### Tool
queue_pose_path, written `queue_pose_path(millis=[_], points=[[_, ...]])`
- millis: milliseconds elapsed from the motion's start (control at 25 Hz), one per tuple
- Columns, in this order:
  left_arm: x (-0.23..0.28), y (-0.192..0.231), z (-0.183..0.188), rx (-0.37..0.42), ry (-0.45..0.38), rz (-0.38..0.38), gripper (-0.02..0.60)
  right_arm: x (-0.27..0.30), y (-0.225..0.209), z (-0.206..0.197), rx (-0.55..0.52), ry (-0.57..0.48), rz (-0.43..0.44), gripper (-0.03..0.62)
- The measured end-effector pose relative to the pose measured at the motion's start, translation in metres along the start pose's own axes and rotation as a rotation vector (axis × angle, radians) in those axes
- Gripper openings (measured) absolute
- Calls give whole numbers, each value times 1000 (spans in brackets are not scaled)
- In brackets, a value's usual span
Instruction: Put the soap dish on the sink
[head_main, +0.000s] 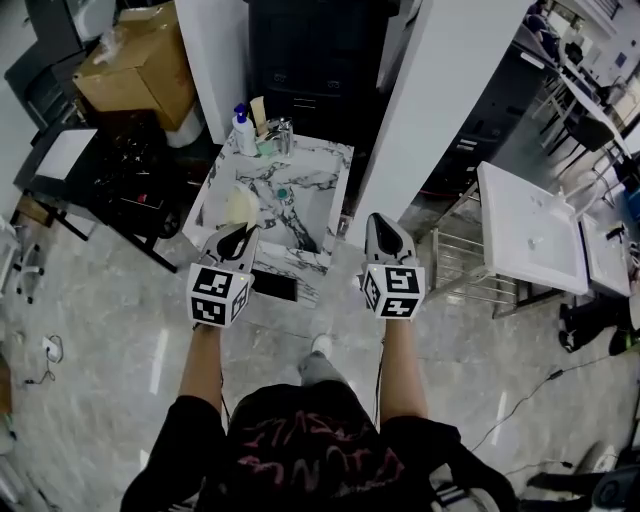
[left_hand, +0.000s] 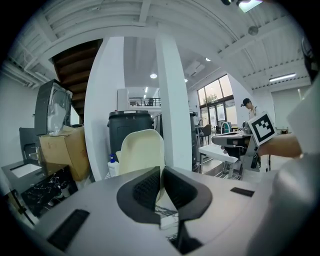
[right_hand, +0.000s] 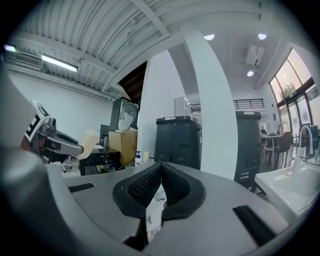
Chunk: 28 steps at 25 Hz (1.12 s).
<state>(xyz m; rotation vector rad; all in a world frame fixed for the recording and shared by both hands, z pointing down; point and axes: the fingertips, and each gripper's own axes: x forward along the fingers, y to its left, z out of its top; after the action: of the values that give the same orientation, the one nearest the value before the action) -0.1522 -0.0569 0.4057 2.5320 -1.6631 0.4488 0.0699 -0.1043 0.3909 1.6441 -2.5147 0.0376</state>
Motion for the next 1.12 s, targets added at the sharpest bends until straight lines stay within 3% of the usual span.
queue_pose_path(millis=[440, 800, 1120], points=[[102, 2, 30, -6, 52, 22, 34, 81, -66, 5, 4, 32, 70, 3], [136, 1, 39, 5, 71, 24, 34, 104, -83, 2, 24, 36, 97, 5], [162, 4, 51, 63, 76, -9, 34, 120, -90, 9, 18, 38, 61, 5]])
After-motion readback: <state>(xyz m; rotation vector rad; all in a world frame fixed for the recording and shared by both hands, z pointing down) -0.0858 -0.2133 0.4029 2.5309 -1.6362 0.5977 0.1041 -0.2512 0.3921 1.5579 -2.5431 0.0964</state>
